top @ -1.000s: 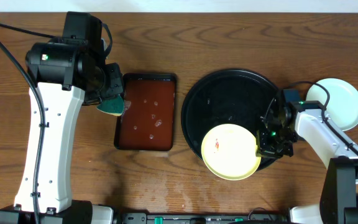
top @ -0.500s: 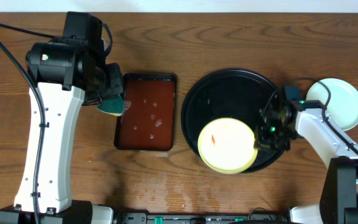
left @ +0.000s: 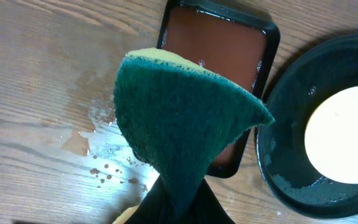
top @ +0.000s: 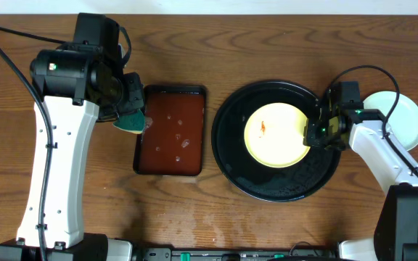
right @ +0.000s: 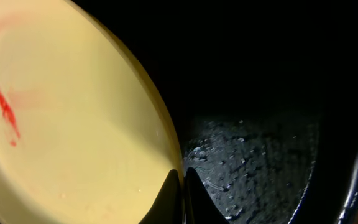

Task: Clean dirty plates on tray and stack at the side
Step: 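Drag the yellow plate with the right gripper to the black tray center, then move the sponge with the left gripper onto the yellow plate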

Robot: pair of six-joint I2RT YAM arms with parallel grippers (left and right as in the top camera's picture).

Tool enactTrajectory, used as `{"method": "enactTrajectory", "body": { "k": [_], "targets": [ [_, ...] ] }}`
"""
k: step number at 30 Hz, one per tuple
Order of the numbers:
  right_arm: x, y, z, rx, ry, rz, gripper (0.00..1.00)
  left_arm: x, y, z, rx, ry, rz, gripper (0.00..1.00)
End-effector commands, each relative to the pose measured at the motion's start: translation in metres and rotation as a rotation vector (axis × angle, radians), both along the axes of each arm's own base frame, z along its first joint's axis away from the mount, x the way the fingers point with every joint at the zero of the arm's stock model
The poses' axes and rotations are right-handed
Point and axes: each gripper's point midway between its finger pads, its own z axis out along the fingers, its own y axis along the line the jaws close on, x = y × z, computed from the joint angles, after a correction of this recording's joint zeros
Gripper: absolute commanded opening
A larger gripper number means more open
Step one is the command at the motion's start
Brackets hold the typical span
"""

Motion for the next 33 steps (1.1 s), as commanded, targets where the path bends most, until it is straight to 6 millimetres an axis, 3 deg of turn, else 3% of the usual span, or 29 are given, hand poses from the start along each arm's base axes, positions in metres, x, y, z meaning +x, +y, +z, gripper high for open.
{"method": "enactTrajectory", "body": {
  "k": [1,8,11,13,18,21,28,33],
  "targets": [
    [0.001,-0.007,0.000,-0.045,-0.016,-0.019,0.01,0.001,-0.001,-0.001,0.003,0.001,-0.007,0.09],
    [0.005,-0.007,0.001,-0.043,-0.036,-0.020,0.01,0.001,-0.001,-0.001,0.003,0.000,-0.007,0.08],
    [0.004,-0.007,0.000,-0.049,-0.035,-0.002,0.29,0.003,-0.001,-0.001,0.002,-0.008,-0.007,0.08],
    [0.006,-0.007,0.001,-0.055,-0.046,0.024,0.39,0.004,-0.001,0.000,0.001,-0.014,-0.007,0.08],
    [0.016,-0.009,0.004,-0.066,-0.088,0.024,0.37,0.004,-0.002,0.000,0.001,-0.013,-0.010,0.08],
    [0.016,-0.017,0.003,-0.112,-0.088,0.010,0.36,0.003,-0.006,0.000,0.001,-0.013,-0.022,0.09],
    [0.016,-0.014,0.002,-0.098,-0.087,0.014,0.24,0.004,-0.015,0.000,0.002,-0.022,-0.051,0.08],
    [0.012,-0.014,-0.006,-0.094,-0.088,0.016,0.22,0.004,-0.014,0.000,0.011,-0.023,-0.050,0.08]
  ]
}}
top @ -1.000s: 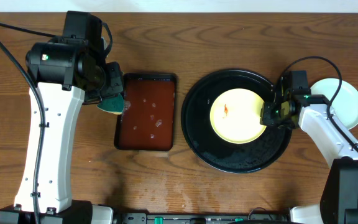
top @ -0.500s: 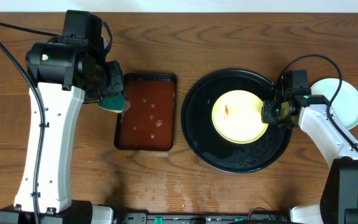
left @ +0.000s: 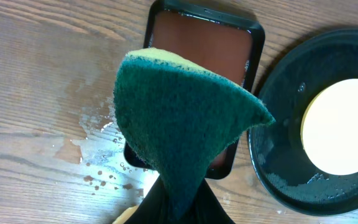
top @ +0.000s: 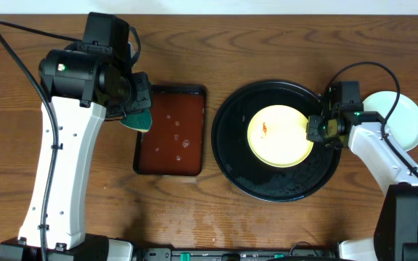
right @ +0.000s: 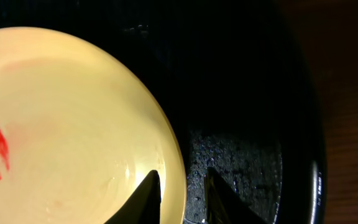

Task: Clean dirty plates on tray and stack at the side
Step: 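Move the sponge with the left gripper onto the yellow plate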

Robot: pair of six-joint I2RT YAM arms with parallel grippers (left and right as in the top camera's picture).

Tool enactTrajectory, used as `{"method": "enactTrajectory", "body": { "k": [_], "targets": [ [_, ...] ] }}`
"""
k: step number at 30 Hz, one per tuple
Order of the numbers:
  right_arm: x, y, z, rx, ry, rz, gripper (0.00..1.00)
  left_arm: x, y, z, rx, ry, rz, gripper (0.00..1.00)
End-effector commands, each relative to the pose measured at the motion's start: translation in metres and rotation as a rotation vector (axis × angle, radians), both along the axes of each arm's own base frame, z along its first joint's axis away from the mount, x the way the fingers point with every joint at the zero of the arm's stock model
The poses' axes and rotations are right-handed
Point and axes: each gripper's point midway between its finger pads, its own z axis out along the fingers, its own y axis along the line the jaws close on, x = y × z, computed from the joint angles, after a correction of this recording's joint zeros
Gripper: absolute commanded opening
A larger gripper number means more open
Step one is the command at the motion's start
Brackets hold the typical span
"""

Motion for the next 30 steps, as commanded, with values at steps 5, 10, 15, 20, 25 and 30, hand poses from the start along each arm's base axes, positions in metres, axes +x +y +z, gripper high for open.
{"method": "enactTrajectory", "body": {
  "k": [5,10,15,20,25,30],
  "targets": [
    [-0.007,0.008,-0.008,0.036,0.000,0.023,0.19,0.001,0.001,-0.001,0.013,-0.001,-0.003,0.08],
    [-0.013,0.006,-0.014,0.026,0.017,0.020,0.15,0.001,0.001,-0.001,0.013,0.000,-0.003,0.09],
    [-0.019,0.002,-0.020,0.005,0.031,0.013,0.15,0.001,0.001,-0.001,0.013,0.000,-0.003,0.08],
    [-0.019,0.004,-0.020,0.018,0.029,0.017,0.05,0.001,0.001,-0.001,0.013,0.000,-0.003,0.08],
    [-0.015,0.014,-0.017,0.076,0.010,0.035,0.01,0.003,0.001,-0.001,0.012,-0.010,-0.003,0.08],
    [-0.014,0.018,-0.017,0.096,0.006,0.030,0.01,0.017,-0.003,0.002,0.002,-0.067,-0.008,0.08]
  ]
}}
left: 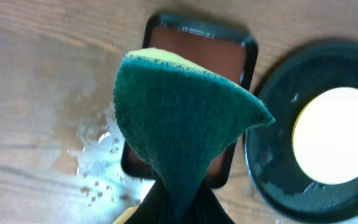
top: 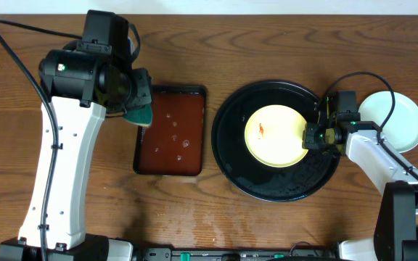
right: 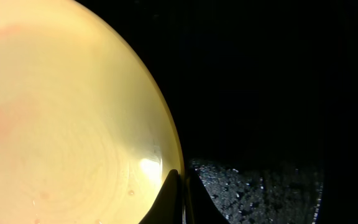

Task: Clean dirty plates on tray and stack at the side
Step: 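Move the sponge with the left gripper onto the yellow plate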

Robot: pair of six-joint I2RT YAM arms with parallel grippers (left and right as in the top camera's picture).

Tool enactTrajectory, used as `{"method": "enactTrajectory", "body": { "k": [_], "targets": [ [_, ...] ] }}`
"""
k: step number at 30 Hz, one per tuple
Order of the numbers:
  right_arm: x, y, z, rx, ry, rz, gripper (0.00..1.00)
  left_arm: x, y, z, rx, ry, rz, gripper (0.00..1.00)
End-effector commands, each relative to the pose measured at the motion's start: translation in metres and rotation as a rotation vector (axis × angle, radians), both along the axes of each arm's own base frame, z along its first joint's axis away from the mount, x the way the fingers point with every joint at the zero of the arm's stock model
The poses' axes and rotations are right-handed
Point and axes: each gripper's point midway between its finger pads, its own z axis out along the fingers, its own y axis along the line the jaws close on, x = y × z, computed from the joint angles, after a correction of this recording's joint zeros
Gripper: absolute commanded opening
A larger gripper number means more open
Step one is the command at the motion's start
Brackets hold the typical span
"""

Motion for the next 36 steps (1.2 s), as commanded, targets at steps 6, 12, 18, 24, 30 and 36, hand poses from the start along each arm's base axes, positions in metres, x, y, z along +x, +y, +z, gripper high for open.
{"method": "enactTrajectory", "body": {
  "k": [6,12,18,24,30,36],
  "targets": [
    [-0.001,0.006,0.002,0.044,0.002,-0.032,0.01,0.014,-0.034,-0.017,-0.040,-0.028,-0.086,0.08],
    [-0.005,0.006,-0.001,0.087,0.031,-0.157,0.01,0.018,-0.079,-0.046,-0.044,0.036,-0.196,0.08],
    [-0.011,0.022,-0.001,0.171,0.050,-0.113,0.12,0.023,-0.119,-0.064,-0.039,0.041,-0.288,0.08],
    [0.012,0.019,0.021,0.244,-0.026,-0.055,0.32,0.025,-0.140,-0.062,-0.058,0.007,-0.313,0.08],
    [0.019,-0.002,0.023,0.204,-0.064,-0.047,0.25,0.028,-0.150,-0.061,-0.074,-0.017,-0.311,0.08],
    [0.013,0.001,0.018,0.189,-0.057,0.000,0.25,0.030,-0.167,-0.065,-0.078,-0.031,-0.347,0.08]
  ]
}}
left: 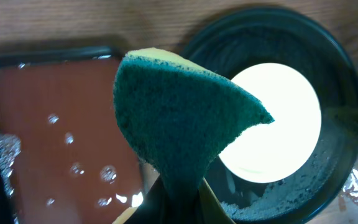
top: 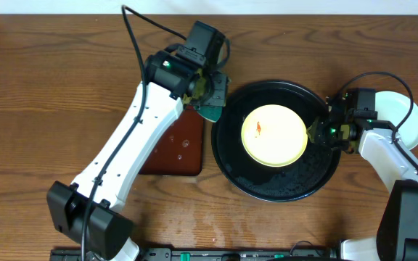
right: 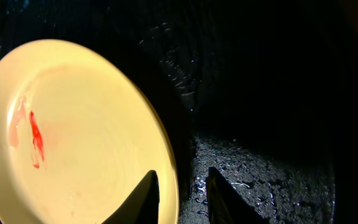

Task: Clean dirty plates on tray and stack at the side
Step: 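Move the sponge with the left gripper onto the yellow plate, then scrub the yellow plate with the sponge in the left gripper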

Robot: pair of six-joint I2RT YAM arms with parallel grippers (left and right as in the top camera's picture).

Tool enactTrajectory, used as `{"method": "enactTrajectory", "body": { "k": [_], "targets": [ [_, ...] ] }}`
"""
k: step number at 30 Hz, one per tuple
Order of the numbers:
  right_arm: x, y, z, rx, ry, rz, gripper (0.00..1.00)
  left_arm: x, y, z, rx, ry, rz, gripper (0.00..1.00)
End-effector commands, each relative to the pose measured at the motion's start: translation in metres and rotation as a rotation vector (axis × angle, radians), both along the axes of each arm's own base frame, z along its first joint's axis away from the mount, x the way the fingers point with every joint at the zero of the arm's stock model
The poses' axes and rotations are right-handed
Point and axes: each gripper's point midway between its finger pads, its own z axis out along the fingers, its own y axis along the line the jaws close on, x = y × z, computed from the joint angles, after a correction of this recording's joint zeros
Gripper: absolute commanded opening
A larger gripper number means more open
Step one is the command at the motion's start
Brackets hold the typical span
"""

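Observation:
A pale yellow plate [top: 273, 135] with a red smear [right: 36, 138] lies in the round black tray [top: 227, 156]. My left gripper [top: 210, 98] is shut on a green and yellow sponge [left: 179, 127], held at the tray's left rim, between the water pan and the plate. My right gripper [right: 180, 193] is open at the plate's right rim: one finger [right: 146, 198] over the plate, the other over the wet tray floor. A clean white plate [top: 401, 119] sits at the far right.
A rectangular black pan of brown water [left: 48, 140] stands left of the tray, partly under my left arm [top: 133, 145]. Droplets wet the tray floor [right: 260, 168]. Bare wood [top: 42, 87] spreads to the left and front.
My left gripper has moved right with the sponge, from the pan's left edge to the tray's left rim. My right gripper has opened; its fingers now straddle the plate's rim.
The left gripper held the sponge by the pan's left side through all earlier moments, then came over to the tray. The right gripper was shut at the plate's rim, then open, then shut, and is now open there. The plate has shifted slightly in the tray.

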Motion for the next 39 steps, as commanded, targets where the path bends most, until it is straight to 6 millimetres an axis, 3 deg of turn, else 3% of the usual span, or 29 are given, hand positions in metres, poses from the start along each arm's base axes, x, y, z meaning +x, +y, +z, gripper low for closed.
{"method": "enactTrajectory", "body": {
  "k": [1,14,20,25,33,39],
  "targets": [
    [-0.002,0.005,0.002,-0.002,-0.018,0.054,0.26,-0.001,-0.011,-0.006,0.002,0.006,-0.012,0.08],
    [-0.012,0.011,-0.005,-0.006,0.005,0.091,0.20,0.002,-0.025,-0.030,0.023,0.043,-0.032,0.08],
    [-0.025,0.016,-0.019,-0.006,0.025,0.108,0.24,0.003,-0.026,-0.035,0.028,0.051,-0.032,0.08],
    [-0.026,0.016,-0.023,-0.007,0.019,0.108,0.10,0.003,-0.026,-0.036,0.030,0.054,-0.032,0.08],
    [-0.013,0.016,-0.017,-0.011,-0.037,0.107,0.20,0.004,-0.026,-0.037,0.031,0.055,-0.032,0.08],
    [-0.014,0.020,-0.016,0.011,-0.035,0.115,0.08,0.003,-0.026,-0.037,0.031,0.056,-0.032,0.08]
  ]
}}
